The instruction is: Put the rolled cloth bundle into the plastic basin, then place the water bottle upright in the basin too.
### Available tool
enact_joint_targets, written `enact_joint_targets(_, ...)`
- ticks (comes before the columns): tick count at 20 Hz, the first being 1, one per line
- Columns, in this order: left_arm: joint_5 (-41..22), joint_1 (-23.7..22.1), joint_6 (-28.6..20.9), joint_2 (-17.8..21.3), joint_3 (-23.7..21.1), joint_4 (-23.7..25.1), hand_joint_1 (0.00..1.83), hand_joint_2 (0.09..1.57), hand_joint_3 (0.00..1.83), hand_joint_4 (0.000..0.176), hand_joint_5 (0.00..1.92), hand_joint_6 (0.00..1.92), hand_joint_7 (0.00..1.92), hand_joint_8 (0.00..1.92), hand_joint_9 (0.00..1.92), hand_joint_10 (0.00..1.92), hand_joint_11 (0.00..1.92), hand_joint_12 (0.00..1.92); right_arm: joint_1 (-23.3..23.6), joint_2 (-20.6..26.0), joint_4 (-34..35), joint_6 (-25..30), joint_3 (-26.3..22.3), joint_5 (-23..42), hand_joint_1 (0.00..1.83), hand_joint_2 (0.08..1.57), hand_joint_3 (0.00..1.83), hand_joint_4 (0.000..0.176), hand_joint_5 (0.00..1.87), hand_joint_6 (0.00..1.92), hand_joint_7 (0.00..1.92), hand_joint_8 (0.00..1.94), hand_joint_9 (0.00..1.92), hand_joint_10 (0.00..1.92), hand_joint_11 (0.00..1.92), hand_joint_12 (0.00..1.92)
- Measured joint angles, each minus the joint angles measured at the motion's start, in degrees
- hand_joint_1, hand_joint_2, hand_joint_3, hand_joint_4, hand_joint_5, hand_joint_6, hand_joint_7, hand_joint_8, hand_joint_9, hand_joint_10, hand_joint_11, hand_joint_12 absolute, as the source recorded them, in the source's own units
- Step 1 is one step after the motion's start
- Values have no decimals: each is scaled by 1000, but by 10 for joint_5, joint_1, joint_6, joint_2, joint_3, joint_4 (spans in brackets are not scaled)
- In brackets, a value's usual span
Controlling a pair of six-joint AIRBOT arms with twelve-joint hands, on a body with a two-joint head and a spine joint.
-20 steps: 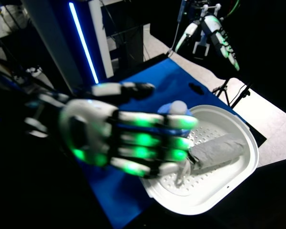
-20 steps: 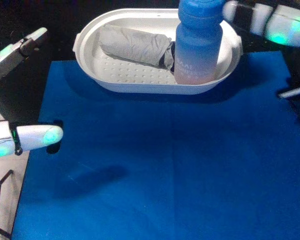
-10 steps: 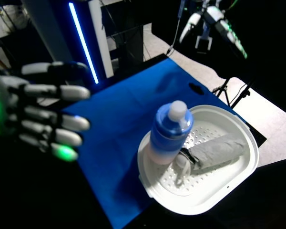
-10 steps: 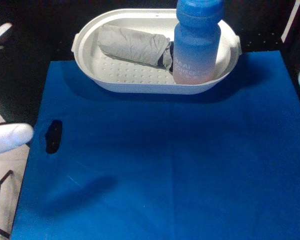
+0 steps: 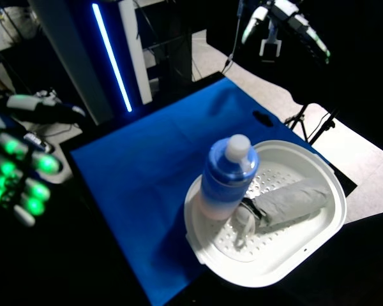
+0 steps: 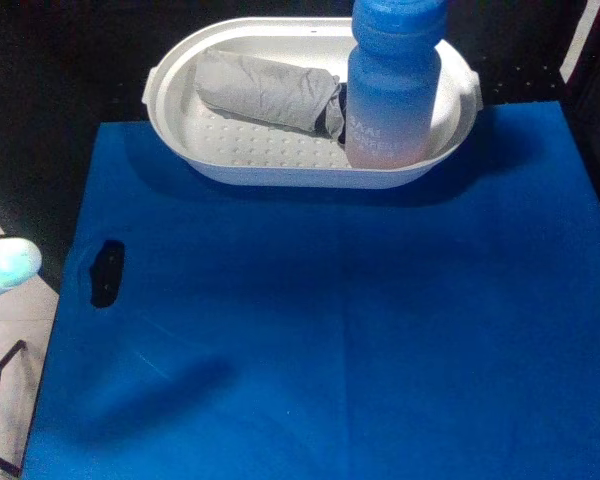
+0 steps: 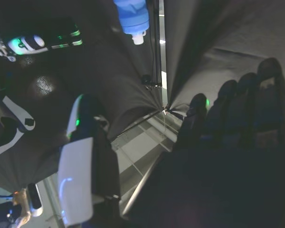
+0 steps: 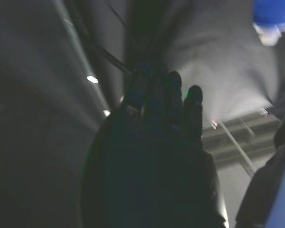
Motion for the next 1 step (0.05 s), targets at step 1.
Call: enact_joint_targets(1,-1,0,0,-2,0,-9,422,859,0,176,0,0,41,2,84,16,181,98,0,0,-1,0,-3,9,596,1073,11,124,9,1,98,8,76,16,1,0)
